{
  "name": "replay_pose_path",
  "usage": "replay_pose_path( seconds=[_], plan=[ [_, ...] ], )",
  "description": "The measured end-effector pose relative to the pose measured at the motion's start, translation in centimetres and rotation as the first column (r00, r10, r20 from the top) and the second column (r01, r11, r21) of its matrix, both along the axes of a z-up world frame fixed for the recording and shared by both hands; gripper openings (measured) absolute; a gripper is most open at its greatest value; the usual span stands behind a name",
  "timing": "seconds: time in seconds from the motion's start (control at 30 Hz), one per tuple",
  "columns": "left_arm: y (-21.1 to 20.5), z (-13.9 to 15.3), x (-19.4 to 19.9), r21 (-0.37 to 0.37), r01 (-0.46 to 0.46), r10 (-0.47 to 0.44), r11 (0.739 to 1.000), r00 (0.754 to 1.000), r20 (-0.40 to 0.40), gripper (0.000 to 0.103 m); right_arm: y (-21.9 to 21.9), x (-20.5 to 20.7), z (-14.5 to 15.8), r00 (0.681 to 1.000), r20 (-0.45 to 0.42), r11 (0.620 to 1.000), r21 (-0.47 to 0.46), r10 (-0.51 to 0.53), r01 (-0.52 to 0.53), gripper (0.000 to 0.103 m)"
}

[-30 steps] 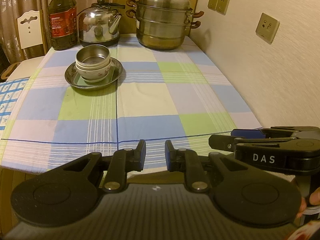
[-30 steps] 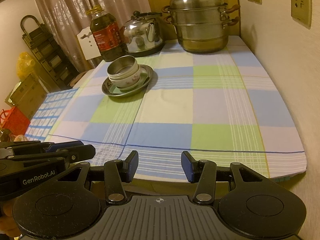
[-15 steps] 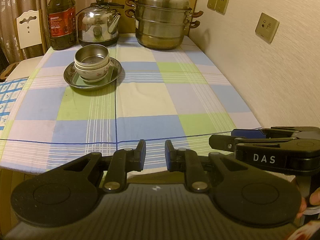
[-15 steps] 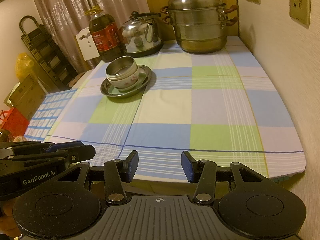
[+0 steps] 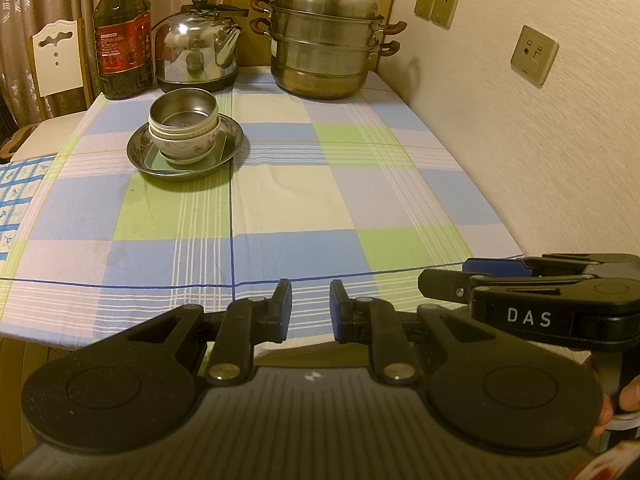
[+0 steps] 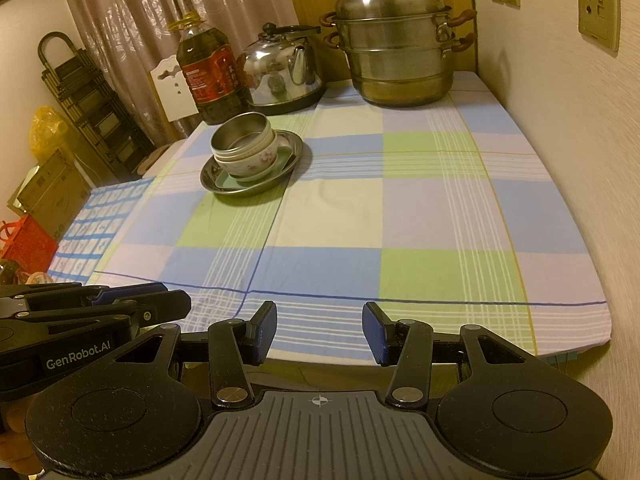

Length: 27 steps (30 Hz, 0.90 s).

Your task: Organize plates and bowls

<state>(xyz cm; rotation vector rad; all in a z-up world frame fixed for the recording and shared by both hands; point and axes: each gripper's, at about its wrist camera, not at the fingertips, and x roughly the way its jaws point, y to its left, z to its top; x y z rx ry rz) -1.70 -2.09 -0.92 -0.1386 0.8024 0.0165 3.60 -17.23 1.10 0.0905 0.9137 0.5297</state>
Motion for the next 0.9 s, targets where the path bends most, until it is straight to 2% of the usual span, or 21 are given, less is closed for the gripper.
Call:
replay_pose_path(
  seconds=[0.83,0.9],
  plan=[
    [-0.36,-0.12,0.14,0.007,-0.006,0.006,1.000,1.000,0.008,0.017,-0.07,0.08,-0.02,1.000,0.001,1.000,0.000,0.001,-0.001,0.048],
    [-0.45,-0.12,0.26,0.007,-0.013,0.013,1.000,1.000,0.005,0.021,-0.09,0.14,-0.05,1.000,0.001,1.000,0.001,0.000,0.000,0.048]
  ],
)
